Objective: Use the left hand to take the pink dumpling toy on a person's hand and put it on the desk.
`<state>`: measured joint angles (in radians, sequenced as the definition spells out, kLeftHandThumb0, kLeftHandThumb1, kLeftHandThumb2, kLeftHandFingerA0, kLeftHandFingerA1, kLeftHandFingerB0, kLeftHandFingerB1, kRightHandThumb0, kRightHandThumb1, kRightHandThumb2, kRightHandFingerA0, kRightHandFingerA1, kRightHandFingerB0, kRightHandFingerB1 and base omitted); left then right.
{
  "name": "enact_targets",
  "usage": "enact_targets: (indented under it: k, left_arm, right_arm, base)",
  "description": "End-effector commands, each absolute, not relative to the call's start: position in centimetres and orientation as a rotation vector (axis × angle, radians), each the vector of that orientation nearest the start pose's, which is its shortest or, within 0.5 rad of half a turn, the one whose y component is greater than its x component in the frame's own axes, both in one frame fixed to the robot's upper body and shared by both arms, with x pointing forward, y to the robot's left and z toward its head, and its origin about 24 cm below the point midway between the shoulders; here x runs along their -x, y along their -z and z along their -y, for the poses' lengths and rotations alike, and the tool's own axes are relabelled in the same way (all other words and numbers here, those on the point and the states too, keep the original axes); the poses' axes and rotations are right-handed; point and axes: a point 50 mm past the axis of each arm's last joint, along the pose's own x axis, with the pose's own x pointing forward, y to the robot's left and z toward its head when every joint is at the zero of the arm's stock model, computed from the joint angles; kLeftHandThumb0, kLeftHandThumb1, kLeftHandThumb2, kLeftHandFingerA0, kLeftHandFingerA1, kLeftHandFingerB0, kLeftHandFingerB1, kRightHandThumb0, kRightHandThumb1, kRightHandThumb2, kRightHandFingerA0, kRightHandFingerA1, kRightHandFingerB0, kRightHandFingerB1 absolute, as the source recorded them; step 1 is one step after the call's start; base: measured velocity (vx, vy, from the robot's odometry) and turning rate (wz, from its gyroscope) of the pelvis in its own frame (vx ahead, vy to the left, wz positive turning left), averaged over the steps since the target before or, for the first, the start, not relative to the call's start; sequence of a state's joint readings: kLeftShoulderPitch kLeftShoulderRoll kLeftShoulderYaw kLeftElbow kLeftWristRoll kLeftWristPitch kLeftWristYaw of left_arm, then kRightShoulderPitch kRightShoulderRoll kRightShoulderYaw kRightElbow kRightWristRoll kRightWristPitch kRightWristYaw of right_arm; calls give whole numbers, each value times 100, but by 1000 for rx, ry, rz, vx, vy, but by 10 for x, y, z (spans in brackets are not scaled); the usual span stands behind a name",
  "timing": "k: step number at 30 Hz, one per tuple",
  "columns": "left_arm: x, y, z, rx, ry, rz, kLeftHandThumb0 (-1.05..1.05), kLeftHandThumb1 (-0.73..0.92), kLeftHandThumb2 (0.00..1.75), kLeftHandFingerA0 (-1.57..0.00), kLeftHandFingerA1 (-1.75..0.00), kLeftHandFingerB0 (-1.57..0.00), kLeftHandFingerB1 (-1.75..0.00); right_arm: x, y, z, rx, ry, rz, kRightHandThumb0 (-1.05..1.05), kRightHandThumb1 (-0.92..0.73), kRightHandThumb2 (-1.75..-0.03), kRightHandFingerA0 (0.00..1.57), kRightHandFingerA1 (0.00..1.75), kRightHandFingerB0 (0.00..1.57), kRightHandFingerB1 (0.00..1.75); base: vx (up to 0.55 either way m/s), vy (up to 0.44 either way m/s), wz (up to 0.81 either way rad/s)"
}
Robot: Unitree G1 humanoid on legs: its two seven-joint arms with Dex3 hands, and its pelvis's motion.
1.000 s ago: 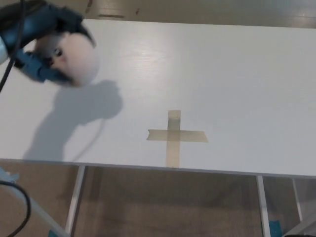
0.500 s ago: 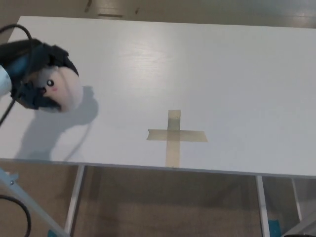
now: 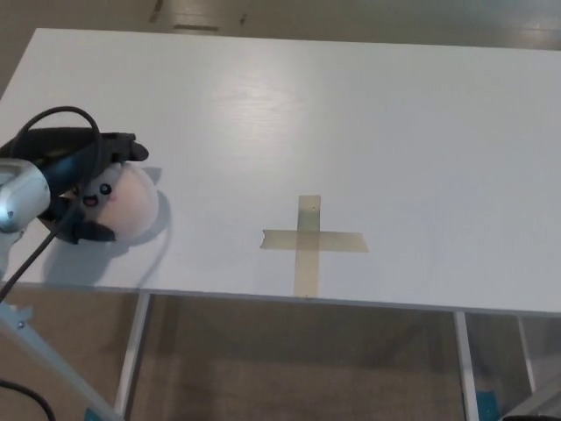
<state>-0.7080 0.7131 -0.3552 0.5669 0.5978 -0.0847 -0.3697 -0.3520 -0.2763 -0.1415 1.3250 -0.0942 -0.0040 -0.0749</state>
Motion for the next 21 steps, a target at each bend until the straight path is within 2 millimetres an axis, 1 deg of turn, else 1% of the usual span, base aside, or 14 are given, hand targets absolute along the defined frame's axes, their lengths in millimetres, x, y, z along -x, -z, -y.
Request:
enact_targets:
  k: [1,2,8,10,11,14,15,16,17,18,19,20,21]
  left_arm:
    - [-360,-128,-238,-1399,407,-297,-73,44,56,0,0,0,-6]
    - [-360,-129,-238,-1397,406,-298,-76,43,58,0,0,0,-5]
    - [-359,-139,-237,-1392,396,-280,-83,45,57,0,0,0,-3]
    - [-359,-146,-236,-1382,391,-255,-85,45,58,0,0,0,-5]
    - [-358,-164,-234,-1368,381,-202,-86,45,57,0,0,0,-5]
    - [-355,-182,-232,-1354,369,-153,-86,45,58,0,0,0,-5]
    - [-351,-198,-230,-1342,356,-98,-86,46,56,0,0,0,-7]
    - [-351,-198,-230,-1342,356,-98,-86,46,56,0,0,0,-7]
    - [-344,-218,-228,-1325,338,-21,-89,41,66,0,0,0,-2]
    - [-330,-245,-227,-1304,315,97,-92,41,67,0,0,0,-2]
    - [-330,-245,-227,-1304,315,97,-92,41,67,0,0,0,-2]
    - [-319,-261,-228,-1286,294,189,-95,42,69,0,0,0,-2]
    - [-319,-261,-228,-1286,294,189,-95,42,69,0,0,0,-2]
  right_arm:
    - [-207,112,262,268,259,-959,-21,-68,-60,75,49,58,44]
    - [-207,112,262,268,259,-959,-21,-68,-60,75,49,58,44]
    - [-206,112,262,269,258,-960,-21,-68,-60,75,50,58,44]
    - [-206,112,262,267,257,-959,-21,-68,-60,75,50,58,44]
    - [-206,112,262,263,258,-956,-21,-68,-60,75,50,58,44]
    - [-207,112,261,260,259,-955,-21,-68,-60,75,50,58,44]
    - [-207,112,261,261,257,-955,-21,-68,-60,75,50,58,44]
    - [-207,112,261,261,257,-955,-21,-68,-60,75,50,58,44]
    - [-207,112,262,263,257,-954,-21,-68,-60,75,50,58,44]
    - [-206,112,262,264,258,-955,-21,-68,-60,75,50,58,44]
    - [-206,112,262,264,258,-955,-21,-68,-60,75,50,58,44]
    - [-206,112,262,266,258,-957,-21,-68,-60,76,50,58,44]
    - [-206,112,262,266,258,-957,-21,-68,-60,76,50,58,44]
  base:
    - [0,0,0]
    - [0,0,0]
    - [0,0,0]
    - [0,0,0]
    - [0,0,0]
    - [0,0,0]
    - [0,0,0]
    - [0,0,0]
    - [0,0,0]
    - [0,0,0]
    - [0,0,0]
    - [0,0,0]
    - [0,0,0]
